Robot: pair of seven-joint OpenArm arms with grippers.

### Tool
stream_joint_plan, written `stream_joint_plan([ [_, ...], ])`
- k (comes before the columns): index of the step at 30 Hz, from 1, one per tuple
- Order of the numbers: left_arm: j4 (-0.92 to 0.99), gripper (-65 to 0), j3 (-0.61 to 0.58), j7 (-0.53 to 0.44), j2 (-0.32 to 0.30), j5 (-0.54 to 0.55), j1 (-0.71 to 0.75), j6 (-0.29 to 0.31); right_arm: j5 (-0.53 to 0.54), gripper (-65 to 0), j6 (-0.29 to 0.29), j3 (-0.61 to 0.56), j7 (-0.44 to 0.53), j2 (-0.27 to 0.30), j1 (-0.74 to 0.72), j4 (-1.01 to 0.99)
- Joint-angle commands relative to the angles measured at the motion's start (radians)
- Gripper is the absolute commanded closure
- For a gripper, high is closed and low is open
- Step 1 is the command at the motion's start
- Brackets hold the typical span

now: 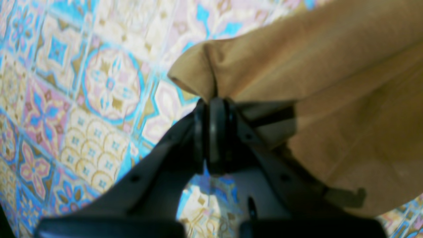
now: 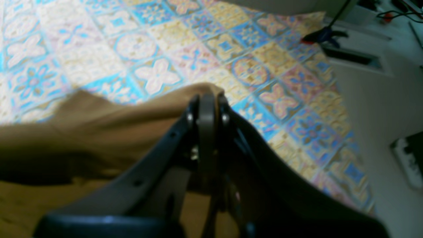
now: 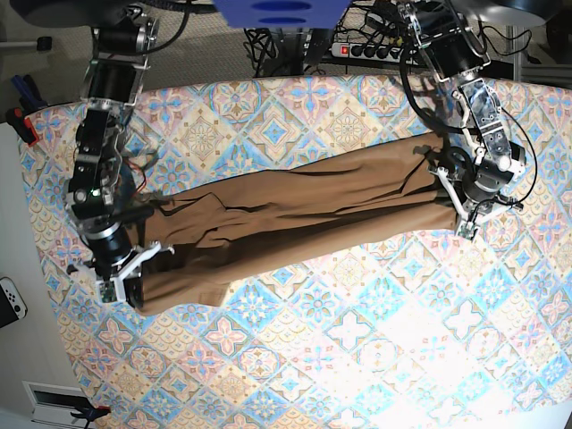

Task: Layout the t-shirt on the table in an organized manner, then fold the t-shirt properly
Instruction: 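Lift the shirt with both grippers and stretch it between them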

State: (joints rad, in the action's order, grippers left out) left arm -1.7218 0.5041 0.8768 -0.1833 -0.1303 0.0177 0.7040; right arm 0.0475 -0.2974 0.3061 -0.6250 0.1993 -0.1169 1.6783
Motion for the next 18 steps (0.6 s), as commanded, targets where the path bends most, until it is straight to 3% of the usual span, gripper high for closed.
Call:
stream_joint_plan([
  [1, -0.022, 0.0, 0.001, -0.009, -0.012, 0.002, -0.015, -0.006, 0.004, 0.0, 0.005, 0.008, 0.026, -0.005, -0.004, 0.018],
  [10, -0.091, 0.0, 0.001, -0.009, -0.025, 0.002, 0.066, -0.006, 0.004, 0.0, 0.005, 0.129, 0.027, -0.056, 0.079, 0.059],
  [18, -0.159, 0.0, 0.003, -0.009, -0.025, 0.001, 0.112, -0.006, 0.004, 0.0, 0.005, 0.13, 0.023, -0.064, 0.147, 0.127],
])
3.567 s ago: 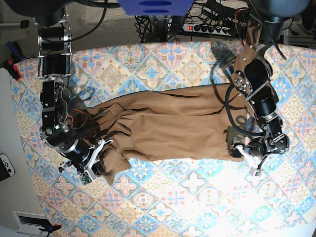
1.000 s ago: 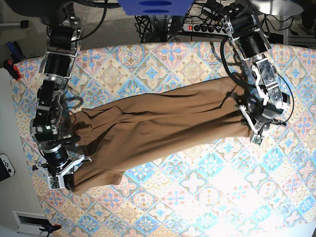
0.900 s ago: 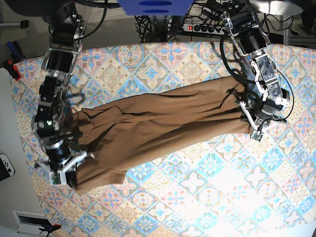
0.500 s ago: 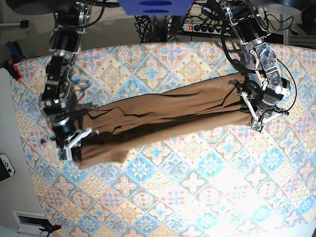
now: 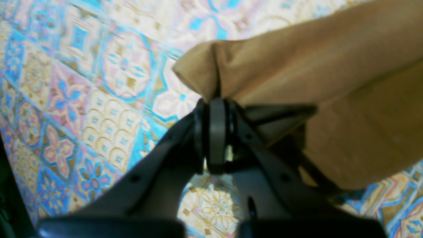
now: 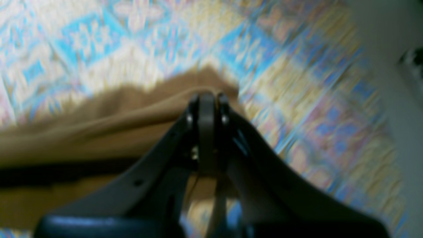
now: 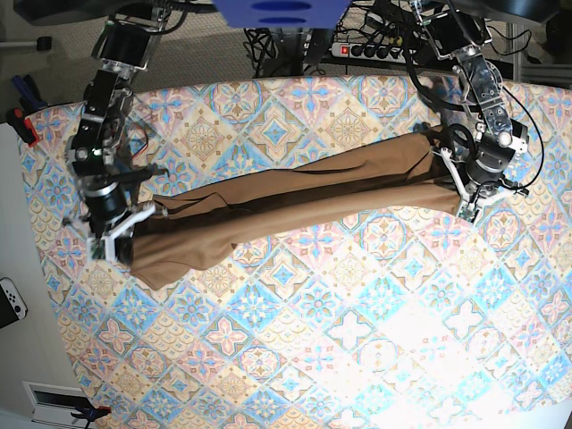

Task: Layout the t-shirt on the table in an organized manner, then fold the t-shirt properly
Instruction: 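Lift the shirt with both grippers and stretch it between them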

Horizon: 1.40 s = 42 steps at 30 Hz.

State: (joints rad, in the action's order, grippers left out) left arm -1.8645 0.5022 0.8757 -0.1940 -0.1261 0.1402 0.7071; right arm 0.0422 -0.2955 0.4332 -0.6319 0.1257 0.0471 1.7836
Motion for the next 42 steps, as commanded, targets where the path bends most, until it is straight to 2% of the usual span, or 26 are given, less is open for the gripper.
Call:
stream_joint_plan([
  [1, -0.017, 0.0, 0.005, -0.008, -0.014, -0.004, -0.003, -0.009, 0.009, 0.0, 0.003, 0.003, 0.03, 0.01, -0.002, 0.025],
  [9, -0.019, 0.0, 0.005, -0.008, -0.014, -0.004, 0.066, -0.009, 0.009, 0.0, 0.003, 0.048, 0.033, -0.011, 0.079, 0.026],
  [23, -0.017, 0.0, 0.0, -0.008, -0.014, -0.007, 0.117, -0.009, 0.011, 0.0, 0.003, 0.043, 0.028, -0.011, 0.106, -0.029],
  [27, -0.017, 0.0, -0.001, -0.008, -0.008, -0.088, 0.115, -0.009, 0.011, 0.0, 0.003, 0.043, 0.028, -0.011, 0.102, -0.054],
  [28, -0.017, -1.0, -0.004, -0.008, -0.008, -0.109, 0.115, -0.009, 0.011, 0.0, 0.003, 0.043, 0.027, -0.011, 0.104, -0.054],
  [29, -0.017, -5.9, -0.004, -0.008, -0.006, -0.125, 0.115, -0.009, 0.009, -1.3, 0.003, 0.043, 0.027, -0.011, 0.104, -0.054],
  [34, -0.017, -22.8, -0.001, -0.008, 0.018, -0.137, 0.114, -0.009, 0.009, -22.2, 0.003, 0.042, 0.027, -0.011, 0.107, -0.052],
  [37, -0.017, -31.3, 0.003, -0.008, 0.028, -0.132, 0.114, -0.009, 0.009, -31.0, 0.002, 0.042, 0.027, -0.011, 0.107, -0.047],
  [39, -0.019, -36.2, 0.005, -0.008, 0.04, -0.136, 0.114, -0.009, 0.009, -34.3, 0.002, 0.042, 0.027, -0.011, 0.107, -0.047],
  [42, -0.019, -41.9, 0.011, -0.008, 0.041, -0.129, 0.114, -0.009, 0.009, -35.0, 0.002, 0.042, 0.025, -0.011, 0.107, -0.047],
])
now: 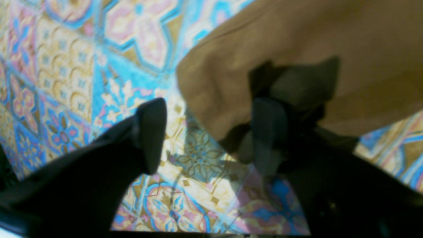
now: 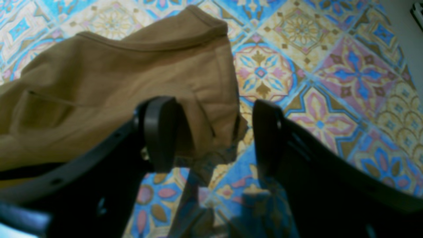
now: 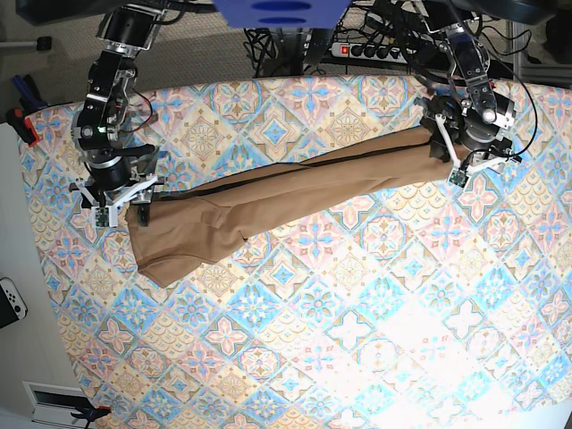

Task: Layout the t-shirt on the table in an organized manner, then fold the t-shirt properly
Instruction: 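Lift the shirt with both grippers and stretch it between them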

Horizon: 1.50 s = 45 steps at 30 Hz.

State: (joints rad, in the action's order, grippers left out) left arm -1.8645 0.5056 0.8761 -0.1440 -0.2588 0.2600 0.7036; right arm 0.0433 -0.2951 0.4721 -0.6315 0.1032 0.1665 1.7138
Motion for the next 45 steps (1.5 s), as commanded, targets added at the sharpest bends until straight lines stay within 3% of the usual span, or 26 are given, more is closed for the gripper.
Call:
stream_joint_plan([
  [1, -0.019, -43.3, 0.018, -0.008, -0.007, 0.006, -0.008, -0.005, 0.008, -35.1, 0.001, 0.003, 0.014, 0.011, -0.012, 0.022],
  [6, -0.085, -48.3, 0.126, -0.005, 0.059, 0.141, -0.009, -0.005, 0.007, -35.1, 0.001, 0.003, -0.074, 0.011, -0.012, 0.022],
  [8, -0.126, -49.1, 0.17, 0.05, 0.094, 0.218, -0.009, -0.005, 0.007, -35.1, -0.006, 0.001, -0.087, 0.011, -0.012, 0.022],
  [11, -0.151, -49.1, 0.184, 0.177, 0.096, 0.286, -0.011, -0.005, 0.007, -35.0, -0.056, -0.019, -0.09, 0.011, -0.012, 0.022],
  [14, -0.151, -49.1, 0.186, 0.219, 0.096, 0.309, -0.009, -0.005, 0.004, -35.0, -0.066, -0.026, -0.09, 0.011, -0.012, 0.022],
  [20, -0.143, -49.1, 0.262, 0.22, 0.108, 0.307, -0.008, -0.005, 0.002, -34.7, -0.068, -0.032, -0.09, 0.011, -0.009, 0.022],
  [27, 0.021, -49.1, 0.276, 0.205, 0.109, 0.315, -0.011, -0.005, 0.002, -34.7, -0.068, -0.032, -0.09, 0.011, 0.051, 0.022],
  [31, 0.113, -49.0, 0.276, 0.139, 0.109, 0.41, -0.008, -0.005, 0.002, -34.7, -0.068, -0.032, -0.09, 0.011, 0.052, 0.024],
  [38, 0.266, -48.6, 0.273, 0.137, 0.108, 0.577, -0.009, -0.005, 0.0, -34.6, -0.068, -0.032, -0.09, 0.011, 0.052, 0.024],
  [45, 0.406, -48.5, 0.27, 0.139, 0.103, 0.655, -0.046, -0.005, 0.0, -34.6, -0.068, -0.032, -0.09, 0.013, 0.052, 0.024],
])
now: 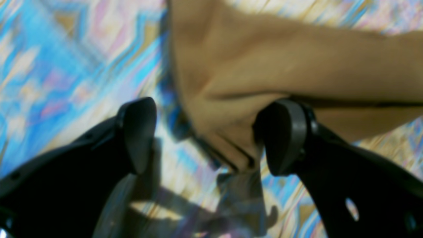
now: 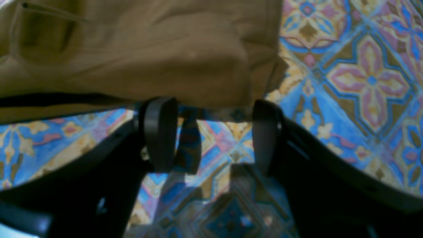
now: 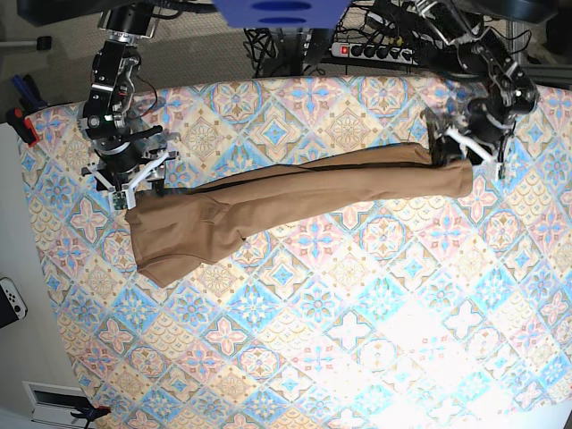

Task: Layout the t-shirt on the table in an organized manner, then fold the t-shirt properly
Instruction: 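Lift the shirt with both grippers and stretch it between them, then fold the shirt end with the left gripper toward the right gripper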

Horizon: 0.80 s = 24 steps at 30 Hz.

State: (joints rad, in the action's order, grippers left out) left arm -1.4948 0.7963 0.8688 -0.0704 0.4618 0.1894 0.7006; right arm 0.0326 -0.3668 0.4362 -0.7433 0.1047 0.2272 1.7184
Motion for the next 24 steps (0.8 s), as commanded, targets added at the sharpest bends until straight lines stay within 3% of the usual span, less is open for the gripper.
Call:
stream_joint_plan([
  [1, 0.044, -48.5, -0.021, 0.146, 0.03, -0.054, 0.023, -0.002, 0.011, -34.6, 0.004, 0.003, 0.021, 0.011, -0.009, 0.019],
  [6, 0.047, -48.4, -0.071, 0.148, 0.037, -0.031, 0.011, -0.002, 0.011, -34.6, 0.004, -0.006, 0.021, 0.011, 0.005, 0.019],
  [10, 0.047, -47.3, -0.119, 0.148, 0.053, -0.042, 0.009, -0.002, 0.011, -34.6, 0.004, -0.079, 0.023, 0.011, 0.05, 0.019],
  [14, 0.049, -33.3, -0.143, 0.146, 0.056, -0.064, -0.003, -0.002, 0.011, -34.6, 0.004, -0.116, 0.024, 0.011, 0.067, 0.019],
  [19, 0.049, 0.0, -0.15, 0.146, 0.056, -0.105, -0.026, -0.002, 0.011, -34.6, 0.004, -0.115, 0.023, 0.011, 0.067, 0.019],
  [24, 0.049, 0.0, -0.113, 0.18, 0.05, -0.182, -0.067, -0.002, 0.011, -34.6, 0.004, -0.112, 0.024, 0.011, 0.067, 0.019],
])
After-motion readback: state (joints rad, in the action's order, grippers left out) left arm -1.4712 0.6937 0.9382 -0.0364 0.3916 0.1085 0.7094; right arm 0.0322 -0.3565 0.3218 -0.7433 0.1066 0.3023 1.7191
